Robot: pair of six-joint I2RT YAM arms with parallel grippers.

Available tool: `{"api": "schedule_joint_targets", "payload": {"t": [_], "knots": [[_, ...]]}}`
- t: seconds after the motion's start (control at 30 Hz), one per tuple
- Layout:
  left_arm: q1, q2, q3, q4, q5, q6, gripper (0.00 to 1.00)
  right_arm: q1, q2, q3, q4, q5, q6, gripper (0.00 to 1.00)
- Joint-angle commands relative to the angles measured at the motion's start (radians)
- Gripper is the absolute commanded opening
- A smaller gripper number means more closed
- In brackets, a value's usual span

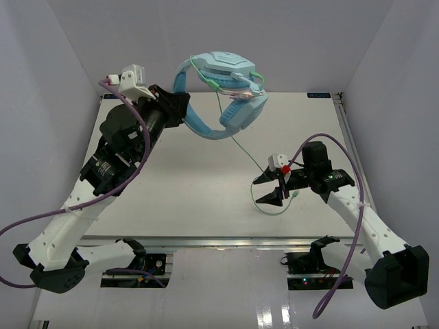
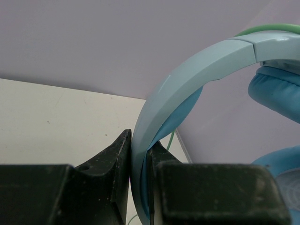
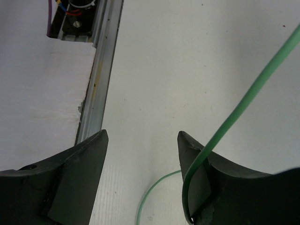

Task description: Wrap the headphones

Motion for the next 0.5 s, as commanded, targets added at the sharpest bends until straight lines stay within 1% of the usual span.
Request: {"api": "schedule_joint_targets", "payload": {"t": [0.0, 0.1, 0.2, 0.3, 0.47], "knots": [[-0.002, -0.087, -0.026, 0.114, 0.088, -0.032, 0.0, 0.005, 0.039, 0.071, -0.12, -0.134, -0.137, 0.69], [-0.003, -0.121, -0.067, 0.135, 0.113, -0.026, 0.0, 0.005, 0.071, 0.103, -0.183, -0.161, -0.214, 0.69], [-0.001, -0.14, -0.093, 0.146, 0.138, -0.013, 0.0, 0.006, 0.098, 0.131, -0.258, -0.182, -0.327, 0.69], [-0.003, -0.159, -0.112, 0.15, 0.137, -0.006, 0.0, 0.007, 0.108, 0.147, -0.294, -0.186, -0.364, 0.68], [-0.003, -0.171, -0.139, 0.163, 0.117, 0.008, 0.0, 0.006, 0.097, 0.151, -0.298, -0.18, -0.353, 0.62]]}}
